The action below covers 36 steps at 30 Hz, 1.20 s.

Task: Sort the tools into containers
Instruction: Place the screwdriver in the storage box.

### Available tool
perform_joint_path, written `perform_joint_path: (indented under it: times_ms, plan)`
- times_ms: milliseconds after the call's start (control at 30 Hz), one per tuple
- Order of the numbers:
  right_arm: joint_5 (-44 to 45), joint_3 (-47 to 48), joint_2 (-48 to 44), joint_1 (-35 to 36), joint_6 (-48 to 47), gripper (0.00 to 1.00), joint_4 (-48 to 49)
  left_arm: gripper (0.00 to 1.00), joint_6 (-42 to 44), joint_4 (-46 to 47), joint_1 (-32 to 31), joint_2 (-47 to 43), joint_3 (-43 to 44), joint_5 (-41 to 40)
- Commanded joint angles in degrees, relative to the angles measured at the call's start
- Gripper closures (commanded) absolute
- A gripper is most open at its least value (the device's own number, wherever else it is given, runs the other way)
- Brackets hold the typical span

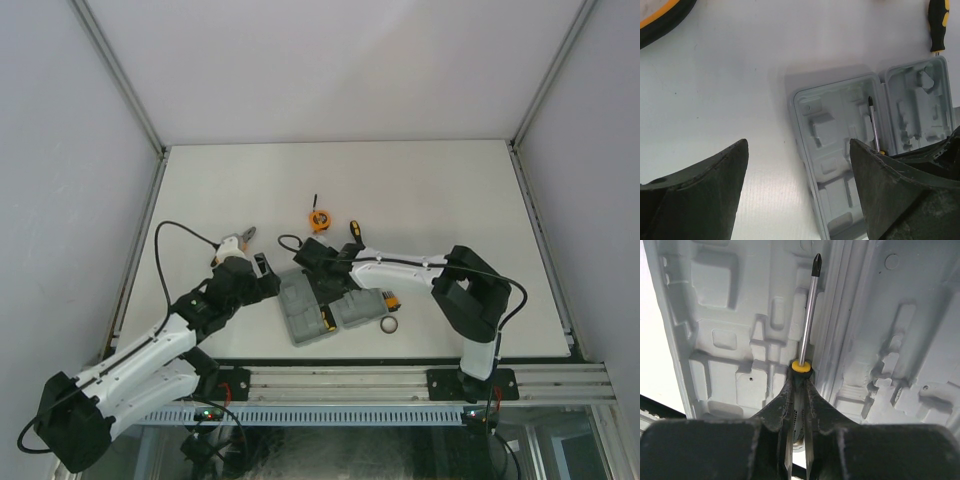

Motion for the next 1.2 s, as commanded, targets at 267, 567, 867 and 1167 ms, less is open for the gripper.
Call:
perform_joint_path:
  times_ms: [267, 567, 867, 1167]
  plan:
    - [0.9, 1.1, 4.9, 0.3, 1.4, 1.0, -5.3, 0.15, -3.5, 2.4, 0.4, -5.2, -4.9, -0.2]
    - [-0.8, -0.4, 9.3, 0.1, 2.6, 1.0, -7.0, 0.21, -4.3, 5.9, 0.4, -6.6, -7.3, 2.7]
    - [-2.3, -2.7, 13.2, -0.6, 3.3, 1.0, -7.2, 0.29, -6.3, 9.9, 0.4, -7.6, -7.4, 5.3]
    - [-2.6, -7.4, 12.6, -2.0, 4.7, 1.0, -3.7, 0.38, -8.8, 15.6, 0.4, 2.0, -2.7, 9.8]
